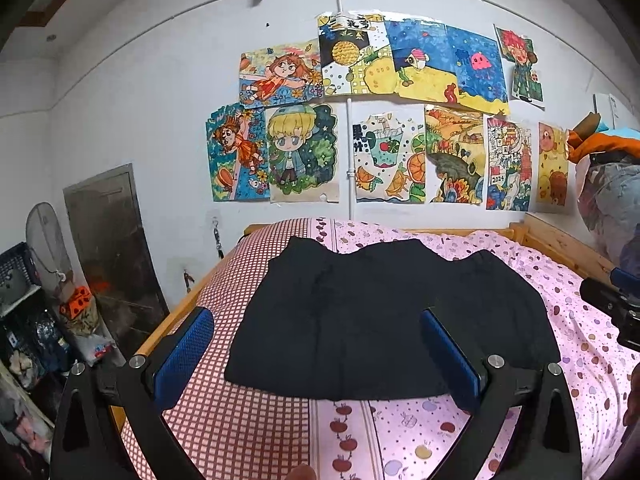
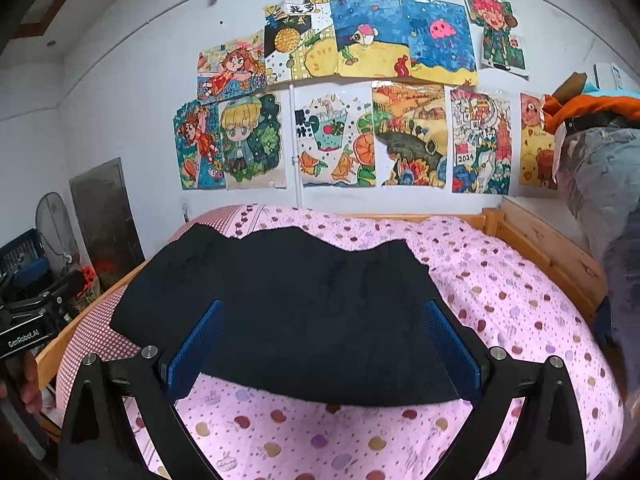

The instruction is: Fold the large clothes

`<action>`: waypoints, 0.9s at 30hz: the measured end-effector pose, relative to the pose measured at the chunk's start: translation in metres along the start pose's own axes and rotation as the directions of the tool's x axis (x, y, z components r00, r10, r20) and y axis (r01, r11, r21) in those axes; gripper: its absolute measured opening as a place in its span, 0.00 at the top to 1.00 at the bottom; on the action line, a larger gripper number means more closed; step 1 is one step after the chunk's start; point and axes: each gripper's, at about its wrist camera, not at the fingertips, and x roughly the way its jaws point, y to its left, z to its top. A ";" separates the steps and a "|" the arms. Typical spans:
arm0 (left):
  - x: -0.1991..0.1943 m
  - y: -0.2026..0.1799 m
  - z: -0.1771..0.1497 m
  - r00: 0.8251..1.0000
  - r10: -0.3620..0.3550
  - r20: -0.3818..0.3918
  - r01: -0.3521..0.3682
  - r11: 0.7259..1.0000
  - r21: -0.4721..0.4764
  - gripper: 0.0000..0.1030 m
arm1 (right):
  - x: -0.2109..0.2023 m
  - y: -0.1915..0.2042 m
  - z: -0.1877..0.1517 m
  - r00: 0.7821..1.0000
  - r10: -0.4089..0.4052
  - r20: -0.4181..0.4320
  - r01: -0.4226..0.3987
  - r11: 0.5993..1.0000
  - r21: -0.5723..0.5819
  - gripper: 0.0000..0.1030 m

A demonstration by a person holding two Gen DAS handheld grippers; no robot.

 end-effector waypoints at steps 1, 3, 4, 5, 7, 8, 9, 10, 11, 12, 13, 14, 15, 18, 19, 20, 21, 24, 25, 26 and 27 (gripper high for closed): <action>-0.002 0.001 -0.001 1.000 0.004 0.000 -0.004 1.000 0.005 0.00 | -0.002 0.001 -0.001 1.000 -0.006 0.001 0.006 1.000 0.003 0.05; -0.009 0.001 -0.005 1.000 0.002 0.003 -0.002 1.000 0.024 0.00 | -0.006 0.003 -0.003 1.000 -0.016 0.005 0.016 1.000 0.000 0.05; -0.013 0.000 -0.009 1.000 -0.008 0.000 0.008 0.999 0.034 0.00 | -0.007 0.004 -0.005 1.000 -0.026 0.002 0.026 1.000 -0.004 0.05; -0.015 0.000 -0.012 1.000 -0.017 -0.004 0.017 0.999 0.037 0.00 | -0.009 0.006 -0.006 0.999 -0.036 -0.003 0.036 0.999 -0.011 0.05; -0.020 0.001 -0.018 0.999 -0.037 -0.017 0.038 0.999 0.036 0.00 | -0.011 0.009 -0.009 0.999 -0.044 -0.008 0.044 0.999 -0.018 0.05; -0.022 0.002 -0.020 0.999 -0.039 -0.020 0.040 0.999 0.034 0.00 | -0.013 0.011 -0.011 0.999 -0.046 -0.012 0.046 0.999 -0.023 0.05; -0.024 0.003 -0.021 0.999 -0.040 -0.020 0.041 0.999 0.031 0.00 | -0.014 0.011 -0.011 0.999 -0.045 -0.014 0.045 0.999 -0.027 0.05; -0.026 0.004 -0.023 0.999 -0.043 -0.019 0.044 0.999 0.027 0.00 | -0.015 0.013 -0.012 0.999 -0.046 -0.018 0.045 0.998 -0.035 0.05; -0.028 0.005 -0.024 0.999 -0.046 -0.019 0.047 0.999 0.024 0.00 | -0.017 0.016 -0.013 0.999 -0.047 -0.022 0.046 0.998 -0.044 0.05; -0.029 0.006 -0.024 0.999 -0.047 -0.018 0.048 0.999 0.021 0.00 | -0.019 0.018 -0.014 0.999 -0.046 -0.023 0.045 0.998 -0.051 0.05; -0.032 0.008 -0.025 0.999 -0.047 -0.011 0.047 0.999 0.013 0.00 | -0.021 0.020 -0.015 0.999 -0.044 -0.024 0.042 0.997 -0.058 0.05; -0.034 0.010 -0.026 0.999 -0.046 -0.002 0.046 0.999 0.006 0.00 | -0.023 0.021 -0.016 0.999 -0.038 -0.025 0.036 0.997 -0.066 0.05; -0.035 0.012 -0.026 0.999 -0.046 0.004 0.046 0.999 0.002 0.00 | -0.025 0.022 -0.018 0.999 -0.027 -0.026 0.025 0.997 -0.070 0.05; -0.040 0.018 -0.027 0.999 -0.029 0.029 0.030 0.999 -0.018 0.00 | -0.031 0.023 -0.027 1.000 -0.012 -0.013 0.011 0.998 -0.069 0.05; -0.042 0.020 -0.028 0.999 -0.025 0.042 0.026 0.999 -0.022 0.00 | -0.033 0.023 -0.030 1.000 -0.004 -0.009 0.004 0.998 -0.065 0.05; -0.045 0.021 -0.030 0.998 -0.017 0.059 0.018 1.000 -0.025 0.00 | -0.035 0.022 -0.034 1.000 0.007 -0.005 -0.008 0.998 -0.060 0.05; -0.045 0.022 -0.030 0.998 -0.015 0.065 0.017 1.000 -0.025 0.00 | -0.035 0.022 -0.037 1.000 0.013 -0.002 -0.013 0.998 -0.057 0.05; -0.049 0.024 -0.035 0.995 -0.007 0.096 0.009 1.000 -0.015 0.00 | -0.034 0.022 -0.046 1.000 0.027 0.004 -0.027 0.998 -0.058 0.05; -0.051 0.024 -0.039 0.994 -0.002 0.108 0.003 1.000 -0.011 0.00 | -0.034 0.022 -0.049 1.000 0.031 0.004 -0.031 0.998 -0.059 0.05; -0.051 0.024 -0.041 0.994 0.004 0.110 -0.002 1.000 -0.011 0.00 | -0.034 0.022 -0.052 0.999 0.035 0.004 -0.034 0.998 -0.061 0.05; -0.051 0.024 -0.043 0.994 0.008 0.111 -0.007 1.000 -0.011 0.00 | -0.033 0.022 -0.054 0.999 0.037 0.000 -0.037 0.997 -0.061 0.05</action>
